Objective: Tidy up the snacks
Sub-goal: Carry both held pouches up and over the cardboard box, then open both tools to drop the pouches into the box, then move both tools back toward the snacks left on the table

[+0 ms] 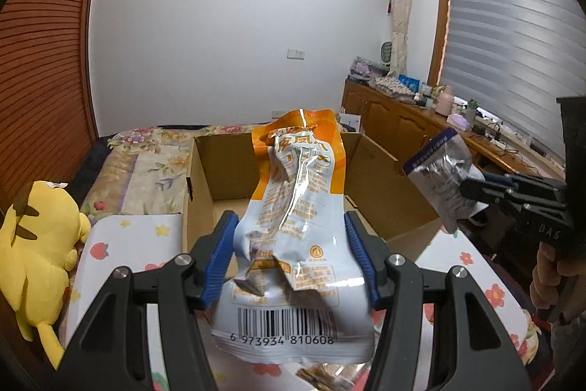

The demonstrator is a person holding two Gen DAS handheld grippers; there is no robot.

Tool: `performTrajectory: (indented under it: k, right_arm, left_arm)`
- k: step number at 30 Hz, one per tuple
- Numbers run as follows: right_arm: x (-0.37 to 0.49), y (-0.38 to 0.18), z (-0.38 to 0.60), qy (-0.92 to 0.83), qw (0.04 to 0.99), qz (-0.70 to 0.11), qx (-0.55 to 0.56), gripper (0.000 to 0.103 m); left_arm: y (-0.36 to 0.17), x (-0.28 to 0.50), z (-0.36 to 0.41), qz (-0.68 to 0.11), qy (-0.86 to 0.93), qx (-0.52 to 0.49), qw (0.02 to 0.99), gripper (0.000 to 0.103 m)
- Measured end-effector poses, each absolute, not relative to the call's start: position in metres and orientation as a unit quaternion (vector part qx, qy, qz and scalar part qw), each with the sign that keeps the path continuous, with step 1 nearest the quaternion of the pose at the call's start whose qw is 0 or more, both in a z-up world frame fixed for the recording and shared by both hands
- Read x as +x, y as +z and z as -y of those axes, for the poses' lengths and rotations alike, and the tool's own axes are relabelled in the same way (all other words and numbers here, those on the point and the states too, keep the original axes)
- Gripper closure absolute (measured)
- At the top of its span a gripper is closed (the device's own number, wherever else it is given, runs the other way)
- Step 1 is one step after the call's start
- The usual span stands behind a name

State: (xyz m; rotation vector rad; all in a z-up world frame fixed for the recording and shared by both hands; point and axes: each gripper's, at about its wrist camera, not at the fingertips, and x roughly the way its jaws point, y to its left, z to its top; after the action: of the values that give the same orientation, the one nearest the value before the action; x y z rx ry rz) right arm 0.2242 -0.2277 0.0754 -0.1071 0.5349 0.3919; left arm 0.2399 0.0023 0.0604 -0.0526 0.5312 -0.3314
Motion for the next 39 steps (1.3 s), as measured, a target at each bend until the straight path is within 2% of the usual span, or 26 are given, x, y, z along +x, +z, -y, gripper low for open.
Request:
performTrajectory:
  k: [10,13,14,17,19,20,21,23,27,32,39]
  right_arm:
    - [0.275,0.059,0.211,0.159,0.944,-0.285,-0.054,0.089]
    - [0.282,0.047,0.210,0.157,0.940,-0.299,-0.053,0.088]
    - [0.282,0.042,0.210,0.157,0.938,-0.304,-0.051,0.088]
    - [0.284,0.034,0.211,0.158,0.936,-0.312,-0.048,0.087]
    - [0.284,0.031,0.213,0.164,0.934,-0.315,-0.043,0.082]
    - [0.283,0.030,0.215,0.167,0.933,-0.315,-0.039,0.074]
    - [0.281,0.030,0.216,0.168,0.934,-0.314,-0.037,0.071]
    - [0.274,0.033,0.218,0.175,0.935,-0.307,-0.034,0.071]
    - [0.252,0.038,0.223,0.185,0.938,-0.292,-0.019,0.069]
    - [0.213,0.038,0.233,0.192,0.942,-0.276,-0.016,0.066]
    - [0.177,0.014,0.247,0.186,0.938,-0.292,-0.022,0.053]
  left_arm:
    - [0.041,0.274,0.003,-0.296,-0.144,-0.022,0.944,0.044]
    - [0.038,0.274,0.003,-0.297,-0.143,-0.024,0.944,0.039]
    - [0.038,0.274,0.002,-0.295,-0.141,-0.023,0.945,0.034]
    - [0.039,0.270,0.000,-0.292,-0.140,-0.022,0.946,0.032]
    - [0.041,0.265,-0.002,-0.287,-0.141,-0.024,0.947,0.026]
    - [0.042,0.262,-0.002,-0.284,-0.142,-0.023,0.948,0.024]
    - [0.044,0.258,-0.003,-0.280,-0.144,-0.021,0.949,0.024]
    - [0.046,0.250,-0.004,-0.276,-0.145,-0.017,0.950,0.022]
    - [0.052,0.225,-0.004,-0.258,-0.150,0.000,0.954,0.014]
    - [0.047,0.199,-0.008,-0.251,-0.160,0.018,0.955,0.013]
    - [0.020,0.172,-0.016,-0.277,-0.160,0.016,0.947,0.013]
